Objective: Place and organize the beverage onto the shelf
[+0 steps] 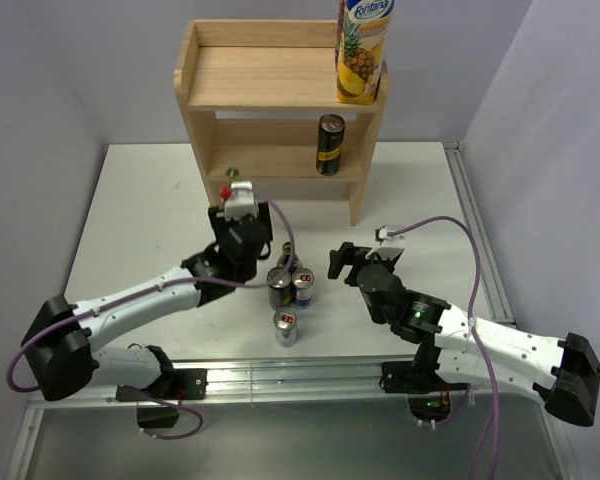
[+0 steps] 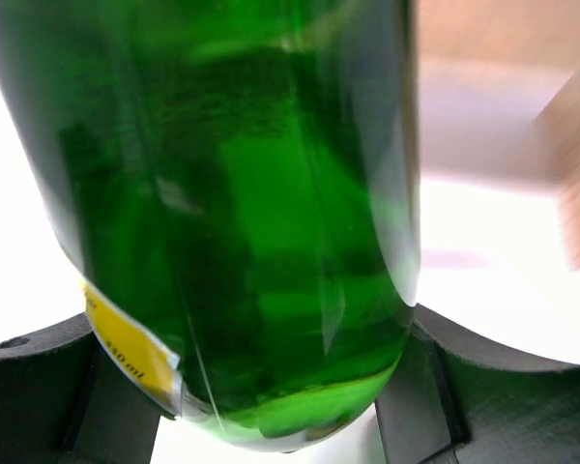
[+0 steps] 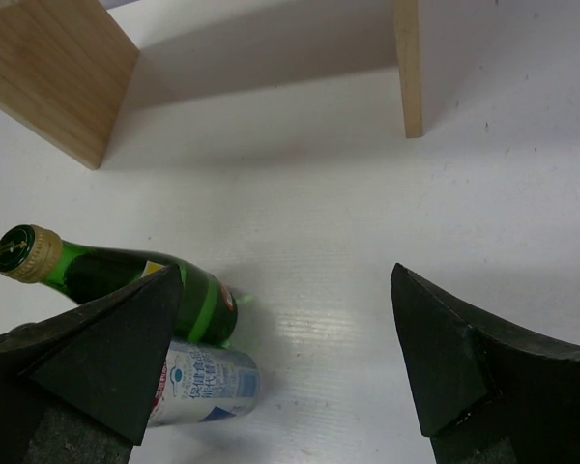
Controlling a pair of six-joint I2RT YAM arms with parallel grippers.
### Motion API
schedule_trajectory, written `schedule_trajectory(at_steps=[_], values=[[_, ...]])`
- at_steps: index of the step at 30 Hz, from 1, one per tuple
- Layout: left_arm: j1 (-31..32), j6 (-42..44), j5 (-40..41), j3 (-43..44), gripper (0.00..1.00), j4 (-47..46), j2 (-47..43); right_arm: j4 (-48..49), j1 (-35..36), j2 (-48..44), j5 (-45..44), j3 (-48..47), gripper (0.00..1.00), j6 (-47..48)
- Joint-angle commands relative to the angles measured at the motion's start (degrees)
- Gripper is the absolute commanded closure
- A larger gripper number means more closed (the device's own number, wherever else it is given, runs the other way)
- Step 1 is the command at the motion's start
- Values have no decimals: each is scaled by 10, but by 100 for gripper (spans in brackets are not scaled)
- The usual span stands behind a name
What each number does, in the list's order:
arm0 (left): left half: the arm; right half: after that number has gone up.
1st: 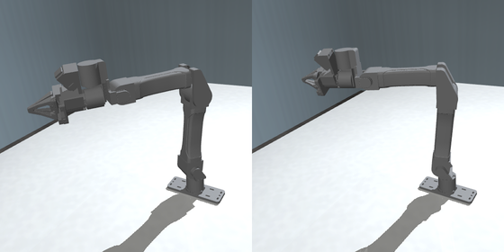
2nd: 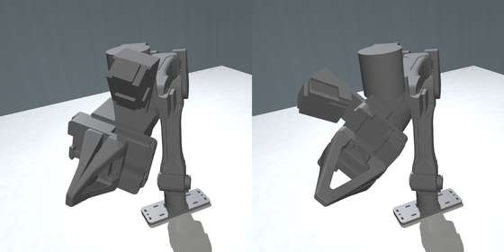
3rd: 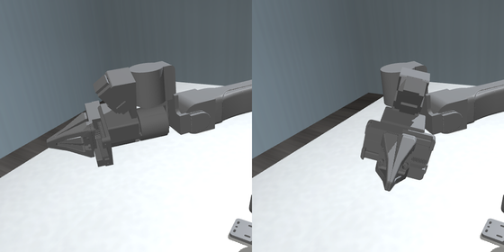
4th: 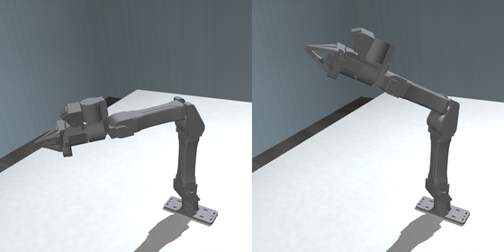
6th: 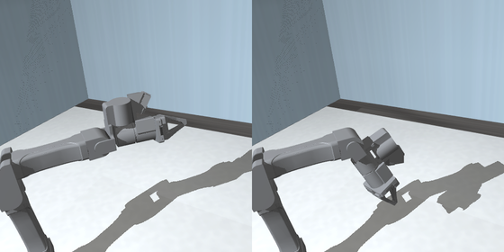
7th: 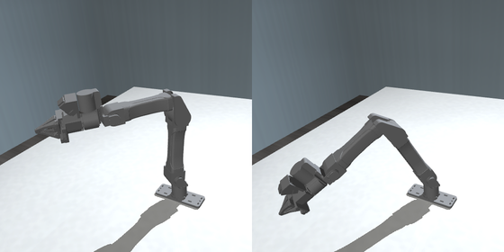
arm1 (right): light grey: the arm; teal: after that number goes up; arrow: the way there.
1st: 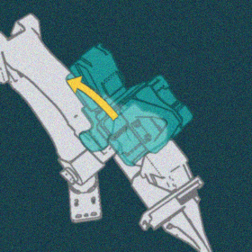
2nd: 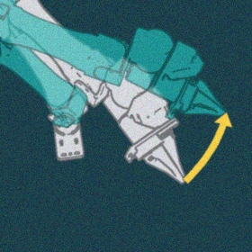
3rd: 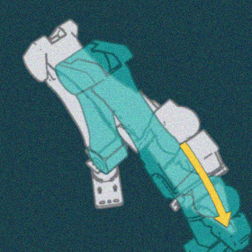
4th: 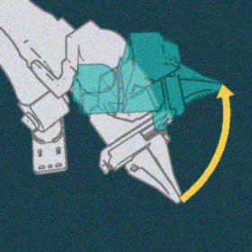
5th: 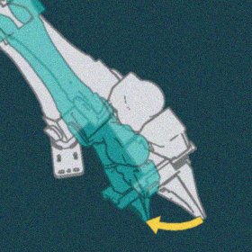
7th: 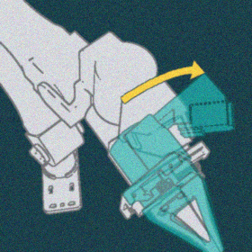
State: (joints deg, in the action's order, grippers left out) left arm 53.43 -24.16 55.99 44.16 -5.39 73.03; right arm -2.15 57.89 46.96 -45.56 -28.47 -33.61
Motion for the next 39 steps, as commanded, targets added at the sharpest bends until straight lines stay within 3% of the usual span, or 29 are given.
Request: schedule_trajectory(at_steps=[1, 7, 13, 28, 39], values=[[-28, 75, -23, 192, 100, 51, -28, 4, 4, -13, -15, -5, 5, -5], [-62, 155, -49, 415, 100, 134, 28, 3, 5, -25, -19, 1, 4, -6], [-83, 186, -65, 576, 100, 216, 95, 2, 5, -37, -19, 14, 5, -12], [-133, 230, -96, 829, 100, 282, 229, -9, 5, -68, -13, 49, 5, -34], [-180, 247, -120, 902, 100, 280, 268, -2, 5, -57, 3, 61, 5, -32]])
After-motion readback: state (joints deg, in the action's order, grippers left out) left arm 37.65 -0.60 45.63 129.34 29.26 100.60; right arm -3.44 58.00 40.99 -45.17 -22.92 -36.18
